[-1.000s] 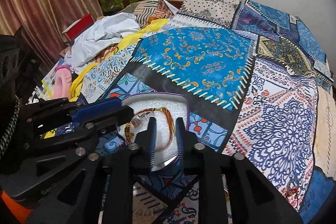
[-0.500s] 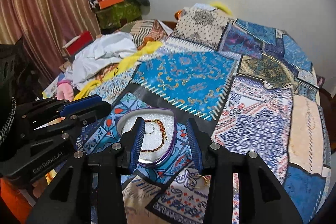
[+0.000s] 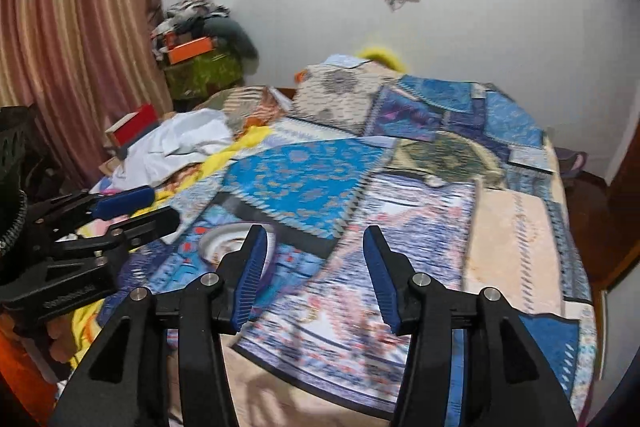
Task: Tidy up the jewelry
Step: 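Withdraw both open tools from the tin toward the remaining jewelry, then grasp a gold ring with the left tool while the right tool grasps a red beaded bracelet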
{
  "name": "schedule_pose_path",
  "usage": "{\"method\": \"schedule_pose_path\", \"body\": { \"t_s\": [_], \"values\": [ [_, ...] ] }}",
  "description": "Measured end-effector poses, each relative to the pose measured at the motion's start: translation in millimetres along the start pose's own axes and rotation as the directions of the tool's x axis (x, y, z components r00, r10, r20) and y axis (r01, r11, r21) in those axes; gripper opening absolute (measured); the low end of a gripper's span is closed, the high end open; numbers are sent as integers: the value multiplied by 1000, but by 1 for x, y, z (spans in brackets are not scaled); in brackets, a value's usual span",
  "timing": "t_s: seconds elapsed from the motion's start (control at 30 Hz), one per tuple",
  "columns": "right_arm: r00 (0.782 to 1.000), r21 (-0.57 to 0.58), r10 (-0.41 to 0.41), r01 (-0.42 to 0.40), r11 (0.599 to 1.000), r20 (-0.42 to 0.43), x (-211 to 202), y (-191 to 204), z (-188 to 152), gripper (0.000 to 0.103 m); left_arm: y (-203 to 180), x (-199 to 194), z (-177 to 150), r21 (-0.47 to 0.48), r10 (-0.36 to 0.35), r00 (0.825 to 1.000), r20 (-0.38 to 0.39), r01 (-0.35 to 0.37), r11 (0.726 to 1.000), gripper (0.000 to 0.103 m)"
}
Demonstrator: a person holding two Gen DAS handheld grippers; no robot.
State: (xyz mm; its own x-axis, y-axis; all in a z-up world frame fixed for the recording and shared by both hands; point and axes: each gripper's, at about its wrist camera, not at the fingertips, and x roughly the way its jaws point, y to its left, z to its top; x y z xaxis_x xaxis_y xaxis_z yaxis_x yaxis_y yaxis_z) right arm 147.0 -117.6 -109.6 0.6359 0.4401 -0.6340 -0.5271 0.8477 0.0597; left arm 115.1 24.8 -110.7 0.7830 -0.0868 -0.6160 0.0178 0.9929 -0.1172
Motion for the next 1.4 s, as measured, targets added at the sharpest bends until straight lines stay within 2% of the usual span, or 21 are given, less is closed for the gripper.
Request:
{"method": "schedule_pose_path", "body": {
  "t_s": [0.2, 0.47, 0.63, 0.77, 0.93, 1.13, 1.17, 1.27, 1.4],
  "values": [
    [997, 79, -62, 65, 995, -38, -6, -48, -18, 46, -29, 23, -4, 28, -46, 997, -58, 48, 998, 50],
    [992, 139, -79, 92, 986, -94, -10, -86, -45, 46, -55, 65, -22, 51, -73, 983, -169, 82, 995, 50],
    [989, 133, -52, 71, 989, -141, -2, -91, -59, 46, -58, 84, -36, 54, -78, 969, -236, 93, 994, 50],
    [981, 83, -23, 39, 996, -193, 13, -86, -68, 46, -59, 92, -44, 44, -92, 960, -265, 108, 993, 50],
    [972, 29, 9, -2, 1000, -235, 27, -76, -73, 46, -59, 100, -50, 31, -115, 954, -279, 128, 991, 50],
    [970, 18, 35, -32, 999, -240, 38, -74, -71, 46, -56, 105, -50, 12, -139, 953, -269, 148, 989, 48],
    [971, 20, 41, -37, 999, -237, 39, -75, -70, 45, -55, 106, -50, 11, -145, 953, -266, 153, 988, 47],
    [969, 15, 48, -46, 999, -242, 43, -75, -70, 34, -53, 108, -51, 1, -156, 952, -264, 161, 987, 44],
    [970, -8, 48, -52, 999, -240, 44, -69, -71, 19, -48, 110, -50, -21, -160, 953, -258, 160, 987, 35]
  ]
}}
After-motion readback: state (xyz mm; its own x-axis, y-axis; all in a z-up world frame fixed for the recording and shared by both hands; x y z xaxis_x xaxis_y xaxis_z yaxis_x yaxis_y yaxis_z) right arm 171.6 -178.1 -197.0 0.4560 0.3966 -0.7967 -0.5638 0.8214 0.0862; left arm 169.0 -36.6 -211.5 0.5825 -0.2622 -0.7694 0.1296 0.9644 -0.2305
